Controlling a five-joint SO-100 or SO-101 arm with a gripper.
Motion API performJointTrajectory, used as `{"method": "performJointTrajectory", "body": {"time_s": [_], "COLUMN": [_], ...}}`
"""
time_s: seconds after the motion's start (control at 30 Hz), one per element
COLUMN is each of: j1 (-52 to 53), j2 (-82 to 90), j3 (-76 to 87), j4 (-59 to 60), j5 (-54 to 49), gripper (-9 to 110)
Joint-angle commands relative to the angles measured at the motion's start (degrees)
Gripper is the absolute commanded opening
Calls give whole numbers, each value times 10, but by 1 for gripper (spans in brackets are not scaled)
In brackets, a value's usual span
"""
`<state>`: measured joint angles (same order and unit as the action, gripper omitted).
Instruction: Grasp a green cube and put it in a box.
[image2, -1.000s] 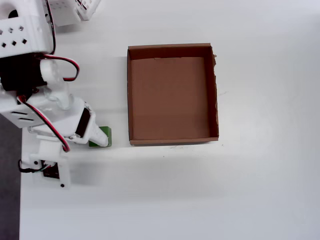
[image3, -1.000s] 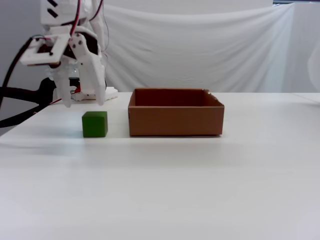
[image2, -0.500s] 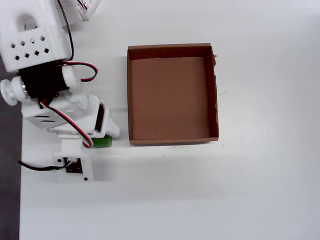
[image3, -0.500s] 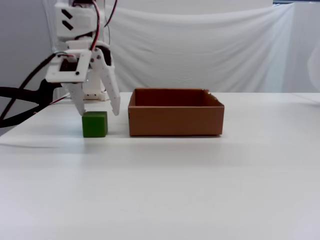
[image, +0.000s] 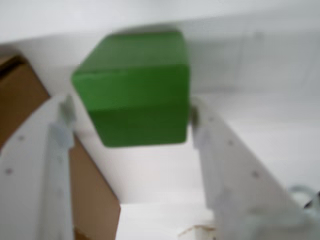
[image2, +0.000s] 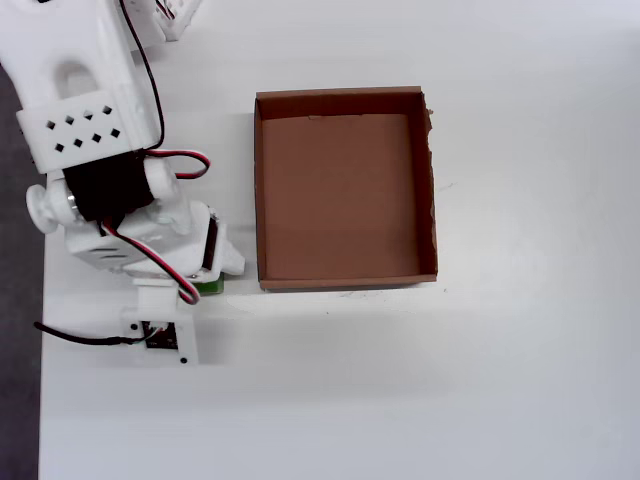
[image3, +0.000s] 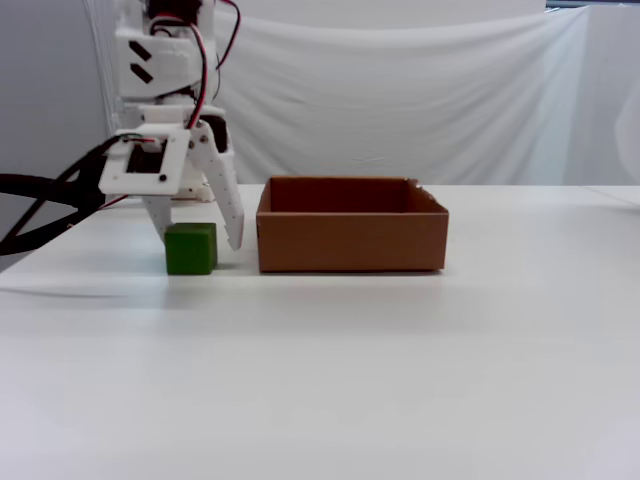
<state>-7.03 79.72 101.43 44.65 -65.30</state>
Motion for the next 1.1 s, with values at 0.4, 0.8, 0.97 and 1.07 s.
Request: {"method": "performJointTrajectory", "body": {"time_s": [0.4, 0.8, 0.97, 1.07], "j1": [-10, -10, -10, -10], "j2": [1, 2, 15, 33], "j3": [-31, -31, -33, -40], "j4": [1, 7, 12, 25], "j5": [-10, -10, -10, -5], "gripper": [20, 16, 14, 14]}}
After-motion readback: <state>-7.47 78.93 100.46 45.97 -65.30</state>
